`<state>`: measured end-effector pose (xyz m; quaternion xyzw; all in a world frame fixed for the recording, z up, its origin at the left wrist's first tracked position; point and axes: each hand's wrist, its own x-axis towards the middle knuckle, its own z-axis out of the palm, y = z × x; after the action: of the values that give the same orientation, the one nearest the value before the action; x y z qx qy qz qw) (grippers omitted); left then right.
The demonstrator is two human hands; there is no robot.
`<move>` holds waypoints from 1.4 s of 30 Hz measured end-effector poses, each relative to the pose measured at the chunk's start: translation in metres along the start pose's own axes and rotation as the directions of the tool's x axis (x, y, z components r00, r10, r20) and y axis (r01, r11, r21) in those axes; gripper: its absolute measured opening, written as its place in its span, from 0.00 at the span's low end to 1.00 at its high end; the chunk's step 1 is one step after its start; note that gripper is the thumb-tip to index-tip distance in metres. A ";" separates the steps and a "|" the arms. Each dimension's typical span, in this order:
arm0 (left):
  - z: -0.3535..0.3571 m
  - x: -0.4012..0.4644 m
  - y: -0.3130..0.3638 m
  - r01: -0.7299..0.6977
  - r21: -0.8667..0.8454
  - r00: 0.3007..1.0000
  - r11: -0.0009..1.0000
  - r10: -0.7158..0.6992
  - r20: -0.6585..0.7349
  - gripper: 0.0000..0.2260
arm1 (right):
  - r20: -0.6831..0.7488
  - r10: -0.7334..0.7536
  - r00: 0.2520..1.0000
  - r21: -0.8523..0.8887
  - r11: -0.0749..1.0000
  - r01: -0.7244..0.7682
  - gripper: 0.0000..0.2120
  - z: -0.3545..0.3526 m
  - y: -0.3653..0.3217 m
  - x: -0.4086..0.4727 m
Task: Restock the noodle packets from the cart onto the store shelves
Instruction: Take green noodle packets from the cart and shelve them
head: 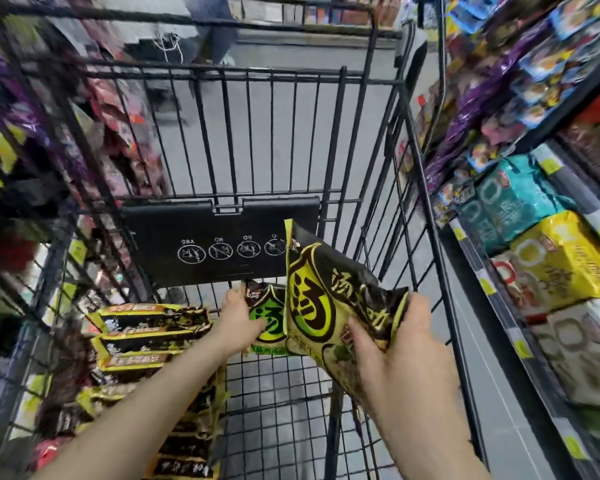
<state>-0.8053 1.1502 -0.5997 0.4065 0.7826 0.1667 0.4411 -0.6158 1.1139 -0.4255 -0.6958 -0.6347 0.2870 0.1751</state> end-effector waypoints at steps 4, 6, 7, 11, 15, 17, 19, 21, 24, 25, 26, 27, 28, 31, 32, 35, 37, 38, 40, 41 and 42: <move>0.009 0.016 -0.011 0.122 -0.098 0.992 0.988 -0.124 -0.011 0.23 | 0.014 0.023 1.000 -0.011 1.000 -0.023 0.17 0.001 0.000 0.003; 0.013 0.023 -0.013 0.137 -0.096 0.987 0.986 -0.144 -0.073 0.21 | 0.006 0.023 1.000 0.002 1.000 -0.023 0.17 0.002 0.001 0.005; 0.016 0.027 -0.013 0.146 -0.114 0.984 0.983 -0.156 -0.089 0.20 | 0.009 0.026 1.000 0.005 1.000 -0.026 0.17 0.003 0.003 0.008; 0.018 0.036 -0.015 0.149 -0.255 0.986 0.955 -0.163 -0.034 0.18 | 0.009 0.012 1.000 0.021 1.000 -0.012 0.16 0.007 0.007 0.014; 0.017 0.039 -0.018 0.143 -0.277 0.989 0.950 -0.132 0.059 0.13 | 0.005 -0.011 1.000 0.025 1.000 0.011 0.15 0.009 0.009 0.019; 0.020 0.042 -0.018 0.122 -0.214 0.992 0.969 -0.109 0.069 0.12 | -0.004 -0.021 1.000 0.007 1.000 0.021 0.15 0.011 0.011 0.021; 0.023 0.043 -0.017 0.090 -0.162 0.995 0.983 -0.080 0.062 0.12 | 0.002 -0.030 1.000 -0.002 1.000 0.030 0.15 0.011 0.012 0.023; 0.026 0.043 -0.016 0.043 -0.139 0.997 0.989 -0.035 0.063 0.11 | 0.008 -0.040 0.999 -0.011 0.999 0.040 0.15 0.011 0.012 0.024; 0.027 0.037 -0.010 -0.022 -0.176 0.998 0.984 0.031 0.049 0.11 | 0.004 -0.049 0.999 -0.034 0.998 0.049 0.15 0.011 0.011 0.024; 0.025 0.033 -0.007 -0.043 -0.200 0.998 0.979 0.049 0.027 0.11 | 0.004 -0.054 0.999 -0.044 0.998 0.054 0.15 0.010 0.010 0.023; 0.022 0.027 -0.003 -0.048 -0.218 0.999 0.975 0.052 0.012 0.11 | 0.003 -0.054 0.999 -0.048 0.997 0.054 0.15 0.009 0.009 0.022; 0.023 0.026 -0.002 -0.065 -0.238 0.998 0.969 0.065 -0.010 0.11 | 0.003 -0.063 0.998 -0.055 0.996 0.063 0.15 0.010 0.009 0.023; 0.016 0.019 0.004 -0.075 -0.251 0.997 0.965 0.071 -0.022 0.10 | 0.002 -0.078 0.997 -0.052 0.996 0.078 0.15 0.008 0.008 0.022; -0.004 0.002 0.017 -0.126 -0.250 0.992 0.960 0.118 -0.048 0.08 | -0.006 -0.110 0.994 -0.057 0.992 0.109 0.15 0.003 0.002 0.019; -0.014 -0.005 0.022 -0.124 -0.259 0.992 0.958 0.117 -0.041 0.07 | -0.004 -0.112 0.994 -0.056 0.992 0.112 0.15 -0.002 -0.002 0.018; -0.046 -0.030 0.039 -0.173 -0.284 0.985 0.943 0.161 -0.064 0.07 | 0.001 -0.134 0.991 -0.094 0.987 0.134 0.15 -0.017 -0.012 0.014; -0.065 -0.046 0.047 -0.212 -0.294 0.976 0.932 0.190 -0.102 0.09 | 0.025 -0.120 0.992 -0.094 0.988 0.122 0.14 -0.026 -0.018 0.013; -0.075 -0.053 0.050 -0.224 -0.306 0.973 0.925 0.195 -0.122 0.11 | 0.042 -0.107 0.993 -0.084 0.990 0.111 0.14 -0.033 -0.023 0.012; -0.097 -0.073 0.061 -0.249 -0.327 0.966 0.912 0.206 -0.159 0.17 | 0.061 -0.092 0.994 -0.063 0.993 0.096 0.14 -0.046 -0.032 0.010; -0.108 -0.085 0.068 -0.246 -0.338 0.967 0.908 0.204 -0.156 0.18 | 0.066 -0.089 0.994 -0.053 0.994 0.093 0.15 -0.053 -0.036 0.008; -0.119 -0.091 0.068 -0.244 -0.357 0.968 0.902 0.207 -0.140 0.18 | 0.073 -0.087 0.993 -0.044 0.995 0.091 0.17 -0.060 -0.040 0.007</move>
<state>-0.8447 1.1327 -0.4413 0.3947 0.7052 0.3817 0.4485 -0.6096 1.1337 -0.3555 -0.6601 -0.6776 0.2884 0.1483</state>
